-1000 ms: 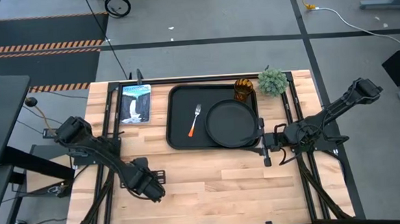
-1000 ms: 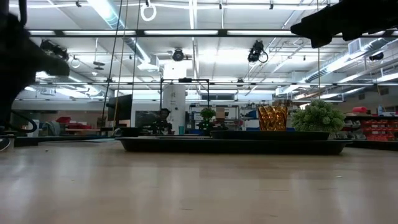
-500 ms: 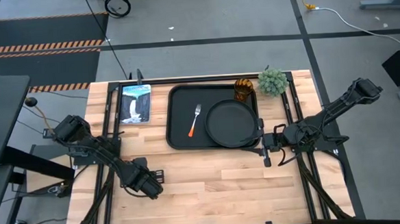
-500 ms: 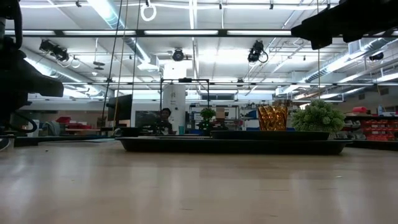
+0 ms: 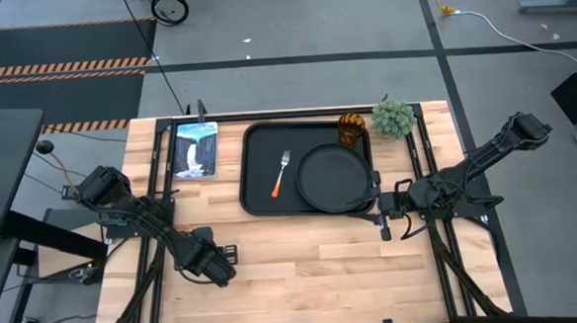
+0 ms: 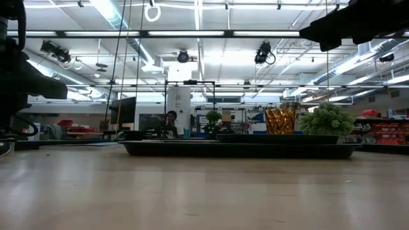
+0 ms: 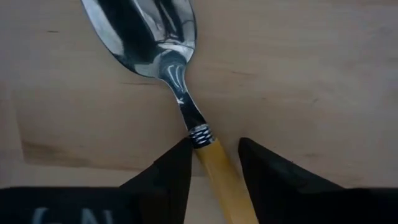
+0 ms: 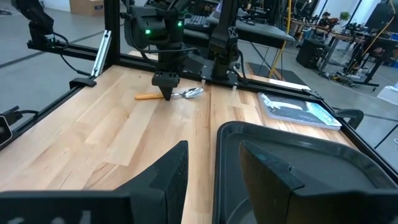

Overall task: Pick and place plate/cup/fork/spoon on tray
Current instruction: Put the yellow spoon on the black tray to the left of the orange fork

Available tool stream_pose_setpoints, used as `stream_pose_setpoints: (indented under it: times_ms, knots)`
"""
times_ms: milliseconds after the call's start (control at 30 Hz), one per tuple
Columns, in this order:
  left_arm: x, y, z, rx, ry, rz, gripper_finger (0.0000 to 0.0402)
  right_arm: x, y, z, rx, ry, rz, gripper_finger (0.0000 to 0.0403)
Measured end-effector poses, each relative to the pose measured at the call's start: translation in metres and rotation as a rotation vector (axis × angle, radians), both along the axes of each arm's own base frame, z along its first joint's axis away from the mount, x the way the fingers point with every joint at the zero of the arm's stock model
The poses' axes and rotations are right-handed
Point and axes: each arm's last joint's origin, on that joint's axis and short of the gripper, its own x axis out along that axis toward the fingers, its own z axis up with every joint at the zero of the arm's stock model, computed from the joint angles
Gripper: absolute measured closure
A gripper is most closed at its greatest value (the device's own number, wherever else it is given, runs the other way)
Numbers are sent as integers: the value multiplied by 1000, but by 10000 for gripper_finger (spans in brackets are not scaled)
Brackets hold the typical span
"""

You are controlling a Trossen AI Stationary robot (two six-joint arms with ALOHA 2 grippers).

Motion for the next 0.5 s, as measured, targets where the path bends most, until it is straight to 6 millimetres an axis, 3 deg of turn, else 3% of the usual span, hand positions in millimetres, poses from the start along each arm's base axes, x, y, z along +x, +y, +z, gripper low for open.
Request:
stream_pose_setpoints:
  times_ms: [500]
  knots:
    - [4,-2,5,27,-10,-85,341,0,0,0,1,0,8,252]
